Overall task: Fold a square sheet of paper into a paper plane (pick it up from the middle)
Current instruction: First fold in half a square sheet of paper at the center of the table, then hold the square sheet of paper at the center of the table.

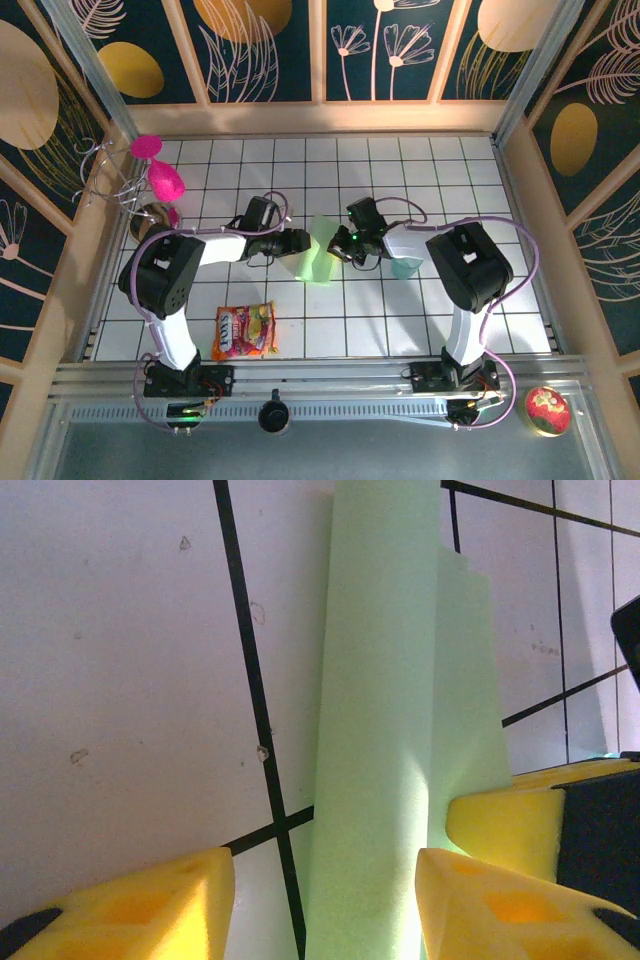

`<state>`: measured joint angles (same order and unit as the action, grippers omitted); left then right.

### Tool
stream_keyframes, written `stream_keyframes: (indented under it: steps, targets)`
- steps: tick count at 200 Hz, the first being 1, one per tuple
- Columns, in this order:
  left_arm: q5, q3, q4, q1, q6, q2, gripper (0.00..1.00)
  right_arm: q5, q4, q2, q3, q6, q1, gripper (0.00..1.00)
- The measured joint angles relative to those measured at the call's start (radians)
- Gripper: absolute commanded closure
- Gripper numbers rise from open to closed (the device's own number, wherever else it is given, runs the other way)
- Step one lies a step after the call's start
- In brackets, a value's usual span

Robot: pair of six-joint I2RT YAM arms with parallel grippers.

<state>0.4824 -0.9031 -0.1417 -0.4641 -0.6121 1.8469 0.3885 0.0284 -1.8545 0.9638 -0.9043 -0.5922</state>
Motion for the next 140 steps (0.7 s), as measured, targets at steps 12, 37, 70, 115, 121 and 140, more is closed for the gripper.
stream_keyframes:
  steps: [12, 37, 70, 115, 121, 140]
  targets:
    - [-0.004, -0.011, 0.018, -0.001, 0.003, 0.005, 0.51, -0.002, -0.001, -0.001, 0.000, 0.000, 0.000, 1.00]
    - [-0.016, -0.035, 0.056, -0.004, 0.006, 0.015, 0.52, -0.005, -0.004, -0.009, 0.007, 0.001, 0.000, 0.99]
    - [-0.035, -0.061, 0.096, -0.009, 0.006, 0.026, 0.55, -0.006, -0.005, -0.019, 0.017, 0.004, -0.001, 0.96]
    - [-0.065, -0.077, 0.126, -0.016, 0.005, 0.039, 0.60, -0.023, -0.013, -0.019, 0.018, 0.008, 0.000, 0.89]
    - [-0.070, -0.079, 0.131, -0.017, 0.006, 0.040, 0.61, -0.024, -0.014, -0.018, 0.018, 0.008, 0.000, 0.87]
    - [-0.090, -0.088, 0.146, -0.021, 0.006, 0.046, 0.63, -0.035, -0.021, -0.015, 0.018, 0.016, -0.001, 0.81]
